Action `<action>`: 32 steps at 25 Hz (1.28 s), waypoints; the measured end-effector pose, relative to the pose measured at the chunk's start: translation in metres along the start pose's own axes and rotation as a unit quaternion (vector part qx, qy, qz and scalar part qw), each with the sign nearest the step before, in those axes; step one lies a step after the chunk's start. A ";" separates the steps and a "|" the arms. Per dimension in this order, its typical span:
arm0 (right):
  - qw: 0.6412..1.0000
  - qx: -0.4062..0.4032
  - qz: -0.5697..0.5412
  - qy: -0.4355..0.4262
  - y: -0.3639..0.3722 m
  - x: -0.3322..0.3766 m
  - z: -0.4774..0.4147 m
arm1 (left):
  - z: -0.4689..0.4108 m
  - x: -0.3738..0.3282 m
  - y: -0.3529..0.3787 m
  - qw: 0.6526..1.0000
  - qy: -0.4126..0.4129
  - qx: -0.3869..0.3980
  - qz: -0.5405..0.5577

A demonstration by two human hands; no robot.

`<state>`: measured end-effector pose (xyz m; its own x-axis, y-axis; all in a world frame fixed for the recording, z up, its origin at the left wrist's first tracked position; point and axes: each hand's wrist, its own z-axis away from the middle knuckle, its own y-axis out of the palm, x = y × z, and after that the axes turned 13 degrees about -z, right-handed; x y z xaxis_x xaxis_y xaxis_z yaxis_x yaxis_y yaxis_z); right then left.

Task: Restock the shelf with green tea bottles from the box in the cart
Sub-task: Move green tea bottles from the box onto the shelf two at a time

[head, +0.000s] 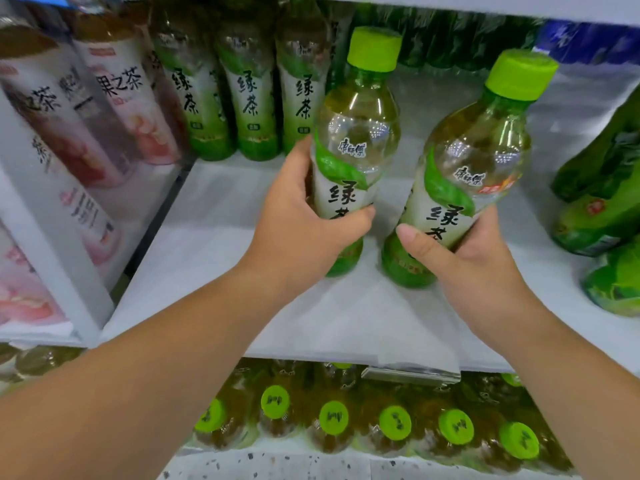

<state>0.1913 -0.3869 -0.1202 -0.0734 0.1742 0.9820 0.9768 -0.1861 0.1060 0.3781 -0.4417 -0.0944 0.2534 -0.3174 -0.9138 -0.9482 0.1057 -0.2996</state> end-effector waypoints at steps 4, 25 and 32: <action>0.997 0.033 0.066 0.028 -0.011 0.000 0.000 | 0.000 0.001 -0.001 1.000 0.009 0.028 -0.002; 0.971 -0.080 0.227 -0.007 -0.024 -0.033 -0.073 | -0.061 0.046 0.037 0.979 -0.109 -0.080 -0.154; 0.963 -0.066 0.258 -0.037 -0.030 -0.047 -0.128 | -0.101 0.051 0.055 0.950 -0.114 -0.110 -0.270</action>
<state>0.1396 -0.5130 -0.1494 0.4351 0.0927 0.8956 0.8444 -0.3874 -0.3701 0.3191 -0.5475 -0.1295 0.7247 -0.0539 -0.6870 -0.6796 -0.2210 -0.6995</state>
